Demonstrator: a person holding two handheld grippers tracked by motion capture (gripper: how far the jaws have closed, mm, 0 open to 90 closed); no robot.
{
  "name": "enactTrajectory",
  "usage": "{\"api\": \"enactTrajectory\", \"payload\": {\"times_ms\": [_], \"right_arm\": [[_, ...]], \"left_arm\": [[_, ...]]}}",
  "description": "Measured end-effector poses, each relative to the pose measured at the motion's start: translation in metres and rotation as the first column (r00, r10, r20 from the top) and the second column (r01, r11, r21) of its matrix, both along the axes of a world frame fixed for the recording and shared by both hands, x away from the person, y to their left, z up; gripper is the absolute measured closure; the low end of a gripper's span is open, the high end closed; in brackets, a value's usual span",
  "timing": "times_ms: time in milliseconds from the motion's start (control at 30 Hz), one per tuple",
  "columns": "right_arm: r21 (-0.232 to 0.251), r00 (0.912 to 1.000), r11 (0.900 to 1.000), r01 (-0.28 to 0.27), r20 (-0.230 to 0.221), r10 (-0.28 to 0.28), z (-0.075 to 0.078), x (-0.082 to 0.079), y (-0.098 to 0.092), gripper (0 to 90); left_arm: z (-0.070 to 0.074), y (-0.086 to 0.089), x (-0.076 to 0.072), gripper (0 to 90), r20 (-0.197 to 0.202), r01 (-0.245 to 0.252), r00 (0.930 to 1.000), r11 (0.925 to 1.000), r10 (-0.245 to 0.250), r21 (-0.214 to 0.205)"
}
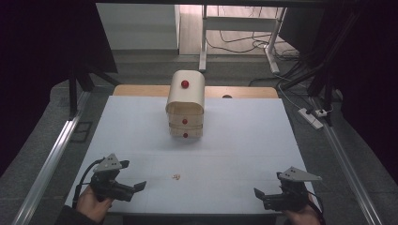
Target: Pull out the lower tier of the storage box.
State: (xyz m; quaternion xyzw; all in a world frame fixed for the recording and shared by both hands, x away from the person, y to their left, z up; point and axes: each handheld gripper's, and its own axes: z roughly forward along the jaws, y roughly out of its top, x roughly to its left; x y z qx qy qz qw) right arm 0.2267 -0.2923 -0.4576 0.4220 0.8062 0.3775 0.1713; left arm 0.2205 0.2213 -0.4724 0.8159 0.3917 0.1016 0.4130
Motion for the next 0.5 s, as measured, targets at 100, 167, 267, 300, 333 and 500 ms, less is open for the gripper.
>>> {"api": "enactTrajectory", "payload": {"times_ms": [100,167,267,300,333,500], "right_arm": [[0.001,1.0000,1.0000,-0.001,0.000,0.001,0.000,0.000,0.000,0.0],[0.002,1.0000,1.0000,-0.002,-0.001,0.002,0.000,0.000,0.000,0.0],[0.000,1.0000,1.0000,-0.003,-0.002,0.003,0.000,0.000,0.000,0.0],[0.000,1.0000,1.0000,-0.003,-0.002,0.003,0.000,0.000,0.000,0.0],[-0.001,1.0000,1.0000,-0.004,-0.002,0.004,0.000,0.000,0.000,0.0],[-0.002,1.0000,1.0000,-0.007,-0.003,0.007,0.000,0.000,0.000,0.0]], "left_arm": [[-0.001,-0.004,0.003,0.0,0.003,-0.005,1.0000,1.0000,0.005,0.003],[-0.001,-0.005,0.004,0.0,0.004,-0.006,1.0000,1.0000,0.006,0.000],[-0.002,-0.009,0.008,0.0,-0.003,0.003,1.0000,0.9999,-0.003,-0.015],[-0.002,-0.009,0.008,0.0,-0.003,0.003,1.0000,0.9999,-0.003,-0.015],[-0.002,-0.011,0.010,0.0,-0.006,0.007,1.0000,0.9999,-0.007,-0.015],[-0.003,-0.017,0.014,0.0,-0.008,0.026,0.9996,0.9996,-0.026,-0.013]]}}
